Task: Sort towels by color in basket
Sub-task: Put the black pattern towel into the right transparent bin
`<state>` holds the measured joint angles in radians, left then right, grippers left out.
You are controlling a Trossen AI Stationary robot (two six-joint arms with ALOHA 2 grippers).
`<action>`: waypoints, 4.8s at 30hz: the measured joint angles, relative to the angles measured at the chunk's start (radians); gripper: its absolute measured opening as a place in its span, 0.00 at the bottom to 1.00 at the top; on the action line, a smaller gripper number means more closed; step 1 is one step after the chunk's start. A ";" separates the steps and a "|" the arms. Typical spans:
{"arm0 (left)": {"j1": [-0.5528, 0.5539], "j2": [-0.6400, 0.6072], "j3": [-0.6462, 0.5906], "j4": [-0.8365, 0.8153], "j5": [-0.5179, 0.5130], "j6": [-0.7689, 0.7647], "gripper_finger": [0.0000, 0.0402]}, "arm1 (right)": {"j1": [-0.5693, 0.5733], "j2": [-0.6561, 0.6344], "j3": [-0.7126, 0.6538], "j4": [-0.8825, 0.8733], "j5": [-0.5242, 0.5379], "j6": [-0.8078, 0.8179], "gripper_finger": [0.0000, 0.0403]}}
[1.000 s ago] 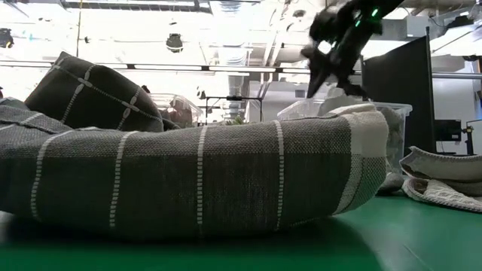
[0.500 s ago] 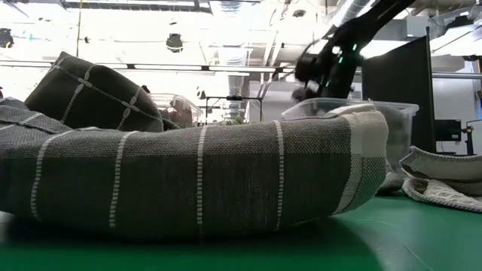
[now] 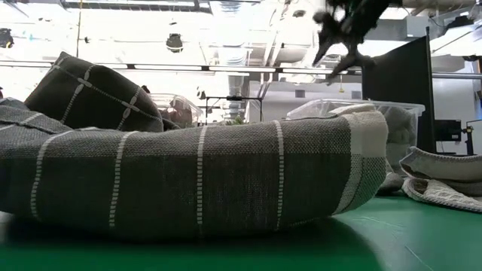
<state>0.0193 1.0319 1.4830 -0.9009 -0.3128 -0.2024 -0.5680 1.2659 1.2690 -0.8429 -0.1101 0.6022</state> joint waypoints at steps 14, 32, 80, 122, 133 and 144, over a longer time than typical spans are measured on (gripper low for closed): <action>-0.112 0.118 0.000 0.250 0.174 0.085 0.53 | 0.755 0.098 0.001 0.254 0.456 0.046 0.70; -0.321 0.064 -0.246 0.276 0.068 -0.016 0.53 | 0.855 0.557 0.162 0.563 0.378 0.001 0.70; -0.431 -0.274 -0.393 0.255 -0.146 -0.350 0.53 | 0.712 0.435 0.461 0.443 0.306 -0.440 0.04; -0.431 -0.293 -0.393 0.337 -0.289 -0.164 0.53 | 0.490 -0.014 0.484 0.596 1.242 -1.077 0.04; -0.431 -0.293 -0.392 0.311 -0.289 -0.230 0.53 | 0.439 -0.055 0.486 1.180 0.995 -1.459 0.04; -0.431 -0.292 -0.392 0.315 -0.290 -0.288 0.53 | 0.226 -0.038 0.486 1.131 0.782 -1.444 0.04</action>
<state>-0.4114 0.7395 1.0908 -0.5863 -0.6030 -0.4908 -0.3420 1.2275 1.7546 0.2882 0.6716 -0.8420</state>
